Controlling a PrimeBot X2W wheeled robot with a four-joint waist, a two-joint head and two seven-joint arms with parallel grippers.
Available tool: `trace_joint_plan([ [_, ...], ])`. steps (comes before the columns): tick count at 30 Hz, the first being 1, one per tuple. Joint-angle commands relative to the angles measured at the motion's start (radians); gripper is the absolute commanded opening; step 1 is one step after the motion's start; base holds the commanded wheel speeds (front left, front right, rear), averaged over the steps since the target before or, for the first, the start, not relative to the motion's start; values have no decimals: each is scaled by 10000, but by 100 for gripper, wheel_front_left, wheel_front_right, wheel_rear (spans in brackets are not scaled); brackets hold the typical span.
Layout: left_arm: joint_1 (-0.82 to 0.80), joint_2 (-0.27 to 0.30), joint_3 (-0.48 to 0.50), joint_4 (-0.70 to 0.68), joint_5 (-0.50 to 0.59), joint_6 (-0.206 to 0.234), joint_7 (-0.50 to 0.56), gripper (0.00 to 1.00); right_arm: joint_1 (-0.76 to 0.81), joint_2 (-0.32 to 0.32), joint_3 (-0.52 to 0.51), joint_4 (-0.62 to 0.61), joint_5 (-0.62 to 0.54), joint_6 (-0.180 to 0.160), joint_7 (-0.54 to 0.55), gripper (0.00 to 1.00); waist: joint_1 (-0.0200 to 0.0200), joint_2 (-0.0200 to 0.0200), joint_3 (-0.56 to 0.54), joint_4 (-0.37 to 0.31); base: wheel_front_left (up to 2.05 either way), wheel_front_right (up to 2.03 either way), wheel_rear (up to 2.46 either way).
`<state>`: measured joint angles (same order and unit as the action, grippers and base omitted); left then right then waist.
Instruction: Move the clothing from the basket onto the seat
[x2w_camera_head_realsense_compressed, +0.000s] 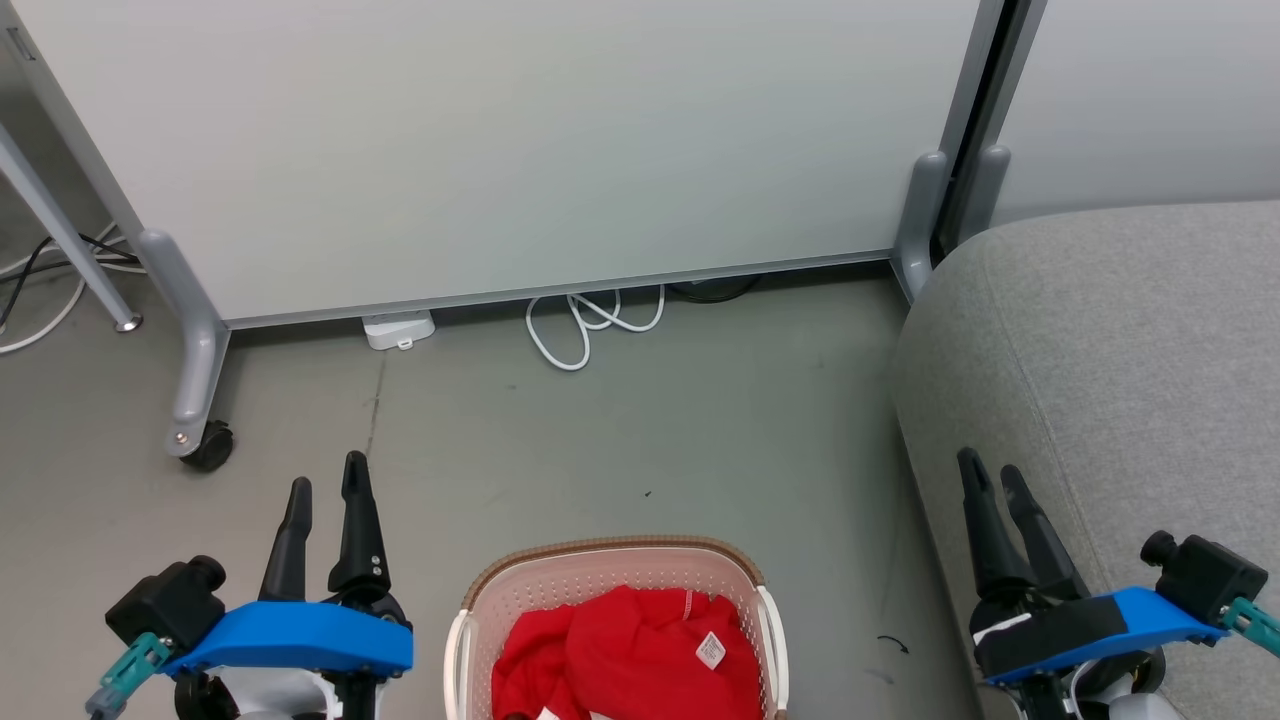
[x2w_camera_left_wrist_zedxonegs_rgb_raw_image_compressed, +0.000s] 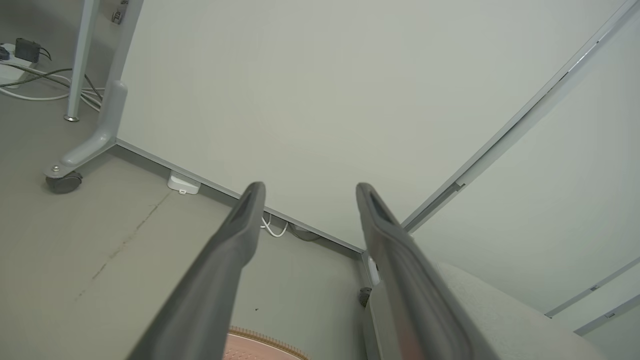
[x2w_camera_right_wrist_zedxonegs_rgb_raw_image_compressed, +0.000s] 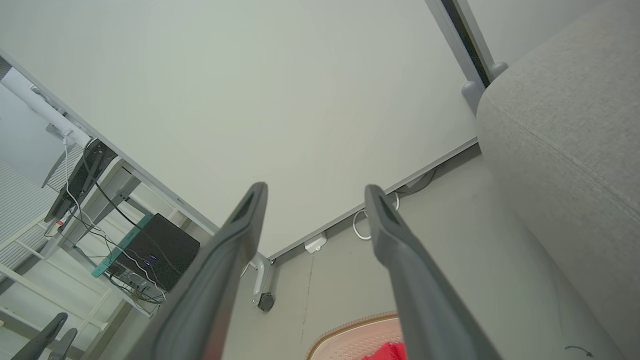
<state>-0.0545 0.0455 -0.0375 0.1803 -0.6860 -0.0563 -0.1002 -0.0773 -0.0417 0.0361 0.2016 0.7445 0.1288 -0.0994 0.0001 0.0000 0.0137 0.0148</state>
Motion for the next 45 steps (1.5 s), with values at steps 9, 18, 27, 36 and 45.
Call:
trace_joint_plan([
  [9,-178,120,-252,-112,1351,182,-364,100,-272,-74,132,-45,-1440,18,-365,100,-1,0,-4,36,0,0,0],
  [18,-177,145,-416,-133,2312,274,-596,100,-289,-82,246,15,-2415,21,-602,100,-1,0,-13,66,0,0,0],
  [27,-159,153,-559,-136,3234,381,-819,100,-254,-90,333,101,-3344,22,-825,100,-1,0,-45,104,0,0,0],
  [36,-146,151,-696,-129,3963,414,-1000,100,-254,-96,431,122,-4135,24,-1005,100,-1,0,-49,161,0,0,0],
  [45,-132,159,-813,-127,4752,459,-1188,100,-309,-101,498,197,-4952,26,-1196,100,-1,0,-16,201,0,0,0],
])
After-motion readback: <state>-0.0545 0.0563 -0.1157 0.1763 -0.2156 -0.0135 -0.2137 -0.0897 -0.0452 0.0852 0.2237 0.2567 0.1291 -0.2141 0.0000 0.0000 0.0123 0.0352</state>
